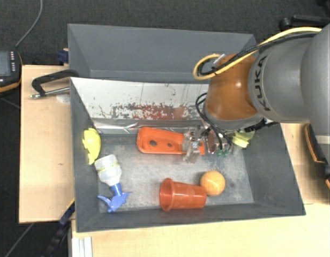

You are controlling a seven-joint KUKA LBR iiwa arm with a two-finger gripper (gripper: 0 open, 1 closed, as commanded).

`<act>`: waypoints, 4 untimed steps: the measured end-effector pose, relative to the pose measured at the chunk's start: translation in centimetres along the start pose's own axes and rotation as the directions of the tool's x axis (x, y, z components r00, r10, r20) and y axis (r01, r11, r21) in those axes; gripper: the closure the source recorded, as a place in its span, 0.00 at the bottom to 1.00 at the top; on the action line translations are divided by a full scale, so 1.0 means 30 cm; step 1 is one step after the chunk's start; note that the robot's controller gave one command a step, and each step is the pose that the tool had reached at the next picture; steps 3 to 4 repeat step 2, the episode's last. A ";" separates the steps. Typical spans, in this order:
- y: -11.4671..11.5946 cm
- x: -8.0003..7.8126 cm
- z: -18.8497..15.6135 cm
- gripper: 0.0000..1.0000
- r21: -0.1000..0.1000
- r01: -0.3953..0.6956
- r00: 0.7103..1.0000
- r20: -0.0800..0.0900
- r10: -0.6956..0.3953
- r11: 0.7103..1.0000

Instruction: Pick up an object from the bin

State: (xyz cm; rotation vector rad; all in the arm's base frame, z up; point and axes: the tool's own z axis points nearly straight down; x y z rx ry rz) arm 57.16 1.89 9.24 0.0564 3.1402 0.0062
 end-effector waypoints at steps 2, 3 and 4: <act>0.002 -0.007 -0.138 1.00 -0.001 0.001 1.000 0.010 -0.001 1.000; 0.002 -0.007 -0.138 1.00 -0.001 0.001 1.000 0.010 -0.001 1.000; 0.002 -0.007 -0.138 1.00 -0.001 0.001 1.000 0.010 -0.001 1.000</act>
Offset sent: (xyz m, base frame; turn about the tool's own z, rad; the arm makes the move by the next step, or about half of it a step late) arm 0.0000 0.0000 0.0594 0.0000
